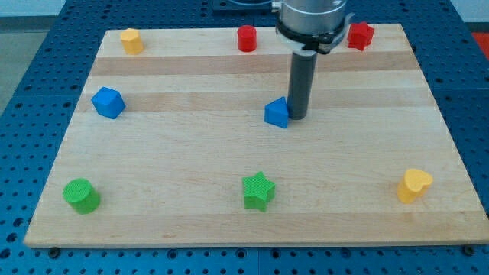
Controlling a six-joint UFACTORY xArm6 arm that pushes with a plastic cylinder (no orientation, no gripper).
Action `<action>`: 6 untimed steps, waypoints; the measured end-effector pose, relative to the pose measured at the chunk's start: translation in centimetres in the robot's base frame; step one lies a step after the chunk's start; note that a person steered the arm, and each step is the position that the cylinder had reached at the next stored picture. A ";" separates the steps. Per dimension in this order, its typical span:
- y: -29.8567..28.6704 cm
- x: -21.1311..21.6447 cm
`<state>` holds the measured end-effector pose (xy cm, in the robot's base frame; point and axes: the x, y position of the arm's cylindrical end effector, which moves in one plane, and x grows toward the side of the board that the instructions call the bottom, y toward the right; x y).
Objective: Move your arm to the top of the green circle
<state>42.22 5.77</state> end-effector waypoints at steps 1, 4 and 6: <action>-2.6 0.5; -7.2 5.9; -17.3 5.2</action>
